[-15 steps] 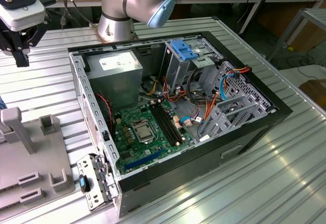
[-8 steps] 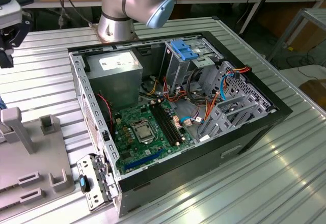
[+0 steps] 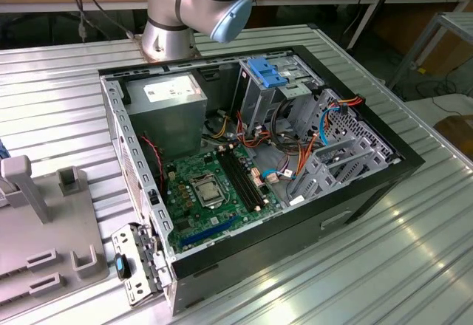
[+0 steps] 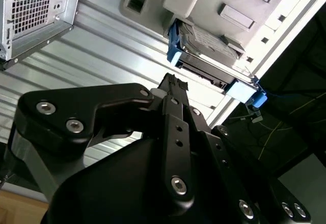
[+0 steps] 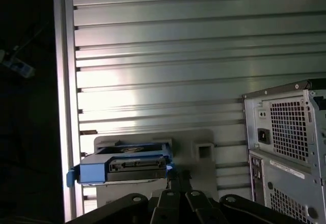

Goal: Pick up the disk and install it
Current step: 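Reach for the disk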

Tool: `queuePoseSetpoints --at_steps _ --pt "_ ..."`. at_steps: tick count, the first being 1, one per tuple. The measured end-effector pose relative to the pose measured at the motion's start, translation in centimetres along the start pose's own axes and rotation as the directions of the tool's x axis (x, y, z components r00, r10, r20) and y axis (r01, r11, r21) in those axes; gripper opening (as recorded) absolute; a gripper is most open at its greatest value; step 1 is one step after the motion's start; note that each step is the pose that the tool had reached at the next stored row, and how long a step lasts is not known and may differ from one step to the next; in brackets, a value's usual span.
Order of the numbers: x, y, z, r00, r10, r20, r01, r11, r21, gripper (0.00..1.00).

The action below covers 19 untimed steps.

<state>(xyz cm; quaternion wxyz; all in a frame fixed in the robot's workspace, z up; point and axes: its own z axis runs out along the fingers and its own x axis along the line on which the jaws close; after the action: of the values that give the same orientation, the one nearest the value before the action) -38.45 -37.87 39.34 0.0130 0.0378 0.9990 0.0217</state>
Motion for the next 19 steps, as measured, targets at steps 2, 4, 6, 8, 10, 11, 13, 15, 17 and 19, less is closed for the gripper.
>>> queuePoseSetpoints --at_steps 2,4,6,8,10,11,13,15,17,19 --pt "0.67 -0.02 -0.01 1.0000 0.000 0.0001 0.000 1.0000 0.0000 0.11" --pt "1.84 -0.07 -0.05 1.0000 0.000 0.0000 0.000 1.0000 0.0000 0.11" --pt "2.49 -0.10 -0.06 1.0000 0.000 0.0002 0.000 1.0000 -0.0001 0.11" --pt "3.21 -0.15 -0.08 1.0000 0.000 0.0001 0.000 1.0000 0.0000 0.11" --pt "3.96 -0.19 -0.10 1.0000 0.000 0.0001 0.000 1.0000 0.0000 0.11" --pt "4.27 -0.22 -0.11 1.0000 0.000 0.0001 0.000 1.0000 0.0000 0.11" --pt "4.92 -0.26 -0.13 1.0000 0.000 0.0001 0.000 1.0000 0.0000 0.11" --pt "4.96 -0.27 -0.13 1.0000 0.000 0.0001 0.000 1.0000 0.0000 0.11" --pt "4.98 -0.27 -0.13 1.0000 0.000 0.0000 0.000 1.0000 0.0000 0.11" --pt "5.00 -0.27 -0.13 1.0000 0.000 0.0000 0.000 1.0000 0.0000 0.11"
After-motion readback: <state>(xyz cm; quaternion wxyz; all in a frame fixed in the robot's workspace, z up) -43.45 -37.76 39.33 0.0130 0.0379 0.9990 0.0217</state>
